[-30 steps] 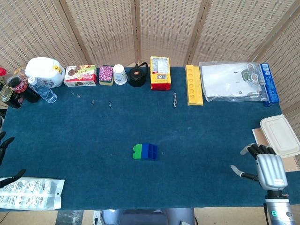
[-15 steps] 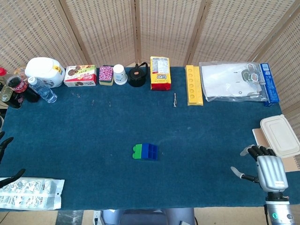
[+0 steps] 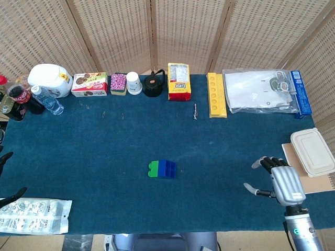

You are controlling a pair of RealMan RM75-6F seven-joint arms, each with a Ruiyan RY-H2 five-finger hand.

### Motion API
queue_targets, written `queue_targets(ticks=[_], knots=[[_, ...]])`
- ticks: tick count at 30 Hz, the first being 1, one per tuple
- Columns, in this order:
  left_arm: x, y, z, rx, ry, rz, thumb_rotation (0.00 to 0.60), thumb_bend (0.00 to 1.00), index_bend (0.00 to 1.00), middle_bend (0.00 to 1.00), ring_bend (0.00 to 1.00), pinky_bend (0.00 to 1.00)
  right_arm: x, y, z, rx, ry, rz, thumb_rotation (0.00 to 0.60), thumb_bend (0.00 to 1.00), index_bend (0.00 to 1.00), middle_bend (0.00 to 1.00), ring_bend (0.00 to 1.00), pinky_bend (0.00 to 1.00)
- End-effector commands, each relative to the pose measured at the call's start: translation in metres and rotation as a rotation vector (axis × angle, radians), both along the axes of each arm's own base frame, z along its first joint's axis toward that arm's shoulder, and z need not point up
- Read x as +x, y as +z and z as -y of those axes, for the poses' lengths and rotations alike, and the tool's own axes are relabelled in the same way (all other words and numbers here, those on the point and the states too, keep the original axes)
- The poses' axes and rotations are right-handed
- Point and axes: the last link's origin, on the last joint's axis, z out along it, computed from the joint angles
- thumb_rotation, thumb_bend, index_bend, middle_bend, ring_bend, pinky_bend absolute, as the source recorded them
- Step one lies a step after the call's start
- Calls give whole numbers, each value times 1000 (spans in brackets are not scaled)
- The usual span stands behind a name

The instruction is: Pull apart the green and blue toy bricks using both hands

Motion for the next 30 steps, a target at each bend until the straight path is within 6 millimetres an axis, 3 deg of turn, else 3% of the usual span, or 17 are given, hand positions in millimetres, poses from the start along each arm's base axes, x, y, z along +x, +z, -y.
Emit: queue_targets(ticks=[1, 7, 15, 30], knots=[[0, 1, 0, 3, 3, 0, 600, 167, 156, 52, 11, 148, 21, -14, 15, 120, 68, 120, 375, 219, 370, 410, 380, 368], [-1, 5, 1, 12, 14, -12, 600, 167, 156, 52, 11, 148, 50, -39, 41, 234, 165, 155, 376, 133, 251, 363, 361, 366], [-2, 10, 3, 23, 26, -23, 600, 166, 157, 52, 11, 148, 84, -78, 69, 324, 204, 175, 372, 68, 107, 239, 257, 330], [-10, 14, 4, 27, 41, -22, 600, 166, 157, 52, 11, 148, 123, -130, 76, 384, 222, 84, 374, 102, 47, 169, 197, 313]])
